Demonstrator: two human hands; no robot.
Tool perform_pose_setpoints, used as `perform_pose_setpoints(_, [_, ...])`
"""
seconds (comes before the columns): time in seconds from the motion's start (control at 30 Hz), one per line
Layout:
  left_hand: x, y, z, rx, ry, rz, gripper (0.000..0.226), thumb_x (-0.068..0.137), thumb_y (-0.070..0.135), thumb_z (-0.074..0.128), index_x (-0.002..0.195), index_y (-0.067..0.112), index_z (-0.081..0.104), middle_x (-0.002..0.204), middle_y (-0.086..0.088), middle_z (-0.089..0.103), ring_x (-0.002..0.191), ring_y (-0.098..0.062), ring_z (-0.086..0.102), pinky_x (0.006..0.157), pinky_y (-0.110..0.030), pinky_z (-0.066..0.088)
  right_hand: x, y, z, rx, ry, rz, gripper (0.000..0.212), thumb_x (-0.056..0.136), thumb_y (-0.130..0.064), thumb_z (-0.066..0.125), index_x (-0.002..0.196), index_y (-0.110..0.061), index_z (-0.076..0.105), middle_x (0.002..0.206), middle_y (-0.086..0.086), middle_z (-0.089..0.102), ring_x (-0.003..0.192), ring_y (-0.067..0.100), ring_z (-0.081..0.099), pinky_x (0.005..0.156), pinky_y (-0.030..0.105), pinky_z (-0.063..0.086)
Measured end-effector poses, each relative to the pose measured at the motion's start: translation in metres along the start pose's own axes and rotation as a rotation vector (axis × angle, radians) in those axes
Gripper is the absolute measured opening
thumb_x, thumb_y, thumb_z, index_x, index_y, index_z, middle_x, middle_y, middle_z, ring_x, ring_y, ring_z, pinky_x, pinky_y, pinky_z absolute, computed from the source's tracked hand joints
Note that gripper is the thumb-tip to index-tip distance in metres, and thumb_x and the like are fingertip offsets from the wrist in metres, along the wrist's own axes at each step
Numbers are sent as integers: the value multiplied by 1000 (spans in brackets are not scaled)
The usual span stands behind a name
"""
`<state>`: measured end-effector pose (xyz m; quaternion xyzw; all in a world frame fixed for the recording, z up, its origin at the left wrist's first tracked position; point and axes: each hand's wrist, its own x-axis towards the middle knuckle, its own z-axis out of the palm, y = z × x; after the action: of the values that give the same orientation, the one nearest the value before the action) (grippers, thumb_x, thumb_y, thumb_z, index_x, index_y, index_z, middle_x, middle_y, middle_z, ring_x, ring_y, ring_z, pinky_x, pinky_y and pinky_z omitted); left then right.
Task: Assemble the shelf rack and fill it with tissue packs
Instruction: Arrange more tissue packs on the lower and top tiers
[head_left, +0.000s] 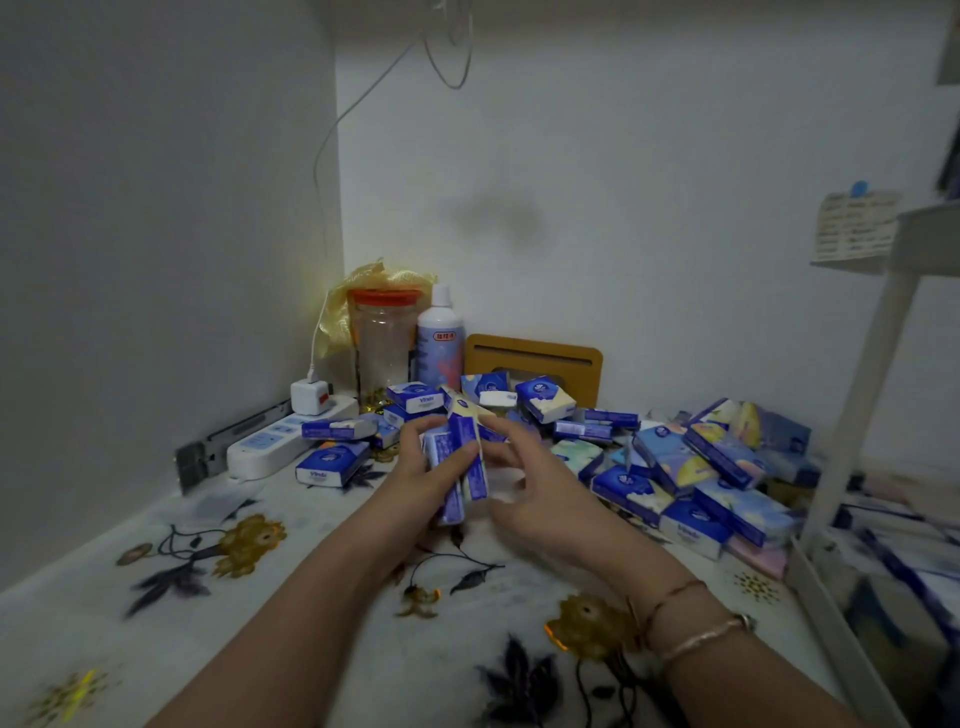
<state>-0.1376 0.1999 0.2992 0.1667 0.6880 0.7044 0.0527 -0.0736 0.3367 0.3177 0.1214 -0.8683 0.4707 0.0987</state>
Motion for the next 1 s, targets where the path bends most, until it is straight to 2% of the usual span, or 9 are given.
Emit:
perform_pose_setpoints(0.1, [-2,3,2,117,23,100,34,96,35,50,126,40,36,107,5,60,86,-10,64,69,-23,51,2,17,-26,-617,404,79,59,84,-16,56,140,-29,39,142,-1,43,134,19,35,110,38,32])
perform_pose_setpoints(0.17, [-5,3,1,195,44,172,32,97,35,47,127,40,37,100,15,56,83,-3,61,65,-16,47,-2,30,-43,-853,599,274,62,88,-24,53,145,-21,30,153,9,28,142,28,20,116,46,19])
perform_pose_setpoints(0.3, [-6,2,5,225,90,249,33,96,37,47,127,37,35,102,12,54,81,-3,60,59,-16,47,-11,53,-49,-975,464,636,75,96,-42,44,153,-18,2,160,14,-7,145,37,-14,116,56,-2])
perform_pose_setpoints(0.5, [-12,0,8,284,37,319,38,95,36,50,130,37,34,102,15,53,82,-6,61,64,-24,55,-8,53,-46,-1085,523,436,66,93,-26,54,148,-18,20,151,7,29,146,29,12,117,54,3])
perform_pose_setpoints(0.6, [-13,-1,10,296,32,319,47,91,40,54,132,41,30,108,15,52,87,-8,61,75,-34,57,-8,50,-40,-1030,496,283,62,92,-22,57,146,-18,26,142,6,40,131,24,39,114,42,28])
perform_pose_setpoints(0.7, [-14,-1,11,266,29,325,56,88,39,60,134,40,27,115,9,56,93,-4,62,76,-21,54,-7,43,-36,-922,514,188,39,96,-25,49,134,-19,41,126,2,53,111,20,54,84,31,47])
perform_pose_setpoints(0.8, [-17,-1,13,261,-7,309,57,88,35,62,132,43,27,124,7,51,100,-1,60,68,-11,52,-5,40,-31,-797,560,187,29,98,-28,46,126,-21,49,119,1,58,106,18,55,77,31,48])
perform_pose_setpoints(0.9, [-19,-3,14,283,-41,317,58,88,26,65,131,44,28,130,12,43,109,-1,54,76,-10,51,-4,37,-30,-659,590,129,26,100,-31,43,120,-22,56,113,-3,61,101,14,56,73,25,49])
perform_pose_setpoints(1.0, [-19,-4,16,261,-61,313,62,87,18,68,129,43,29,130,9,43,112,-3,53,77,-7,49,2,23,-25,-104,694,117,21,98,-26,50,114,-22,62,107,-8,60,100,7,57,71,14,48])
